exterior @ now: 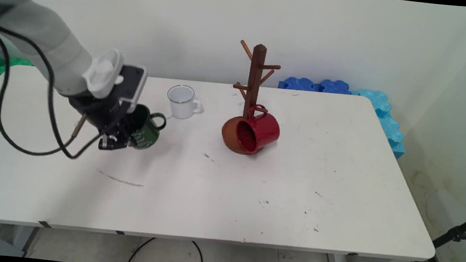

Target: Place the picked object on the table

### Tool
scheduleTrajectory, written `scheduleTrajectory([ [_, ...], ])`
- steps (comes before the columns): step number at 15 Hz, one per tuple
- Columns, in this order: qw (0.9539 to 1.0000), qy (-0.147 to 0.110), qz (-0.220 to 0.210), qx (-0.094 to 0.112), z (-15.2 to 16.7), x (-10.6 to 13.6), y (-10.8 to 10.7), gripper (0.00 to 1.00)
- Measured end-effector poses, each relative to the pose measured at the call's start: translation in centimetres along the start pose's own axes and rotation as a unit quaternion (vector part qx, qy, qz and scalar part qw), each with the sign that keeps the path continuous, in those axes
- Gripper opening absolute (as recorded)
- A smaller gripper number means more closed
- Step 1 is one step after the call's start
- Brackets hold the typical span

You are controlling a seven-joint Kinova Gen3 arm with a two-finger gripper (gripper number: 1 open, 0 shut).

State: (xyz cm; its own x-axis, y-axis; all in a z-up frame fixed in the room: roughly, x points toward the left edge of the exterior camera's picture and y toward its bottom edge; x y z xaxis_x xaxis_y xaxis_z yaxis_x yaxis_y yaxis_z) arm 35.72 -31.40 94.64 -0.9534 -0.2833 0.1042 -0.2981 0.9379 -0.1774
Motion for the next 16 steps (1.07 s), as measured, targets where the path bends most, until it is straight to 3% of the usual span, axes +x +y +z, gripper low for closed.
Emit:
scheduleTrajectory([
  [5,0.9991,-0.036,0.017,-0.015,3.7,1.1,0.4,0.0],
  [16,0.9974,-0.043,0.027,-0.05,9.0,4.3,1.2,0.0],
])
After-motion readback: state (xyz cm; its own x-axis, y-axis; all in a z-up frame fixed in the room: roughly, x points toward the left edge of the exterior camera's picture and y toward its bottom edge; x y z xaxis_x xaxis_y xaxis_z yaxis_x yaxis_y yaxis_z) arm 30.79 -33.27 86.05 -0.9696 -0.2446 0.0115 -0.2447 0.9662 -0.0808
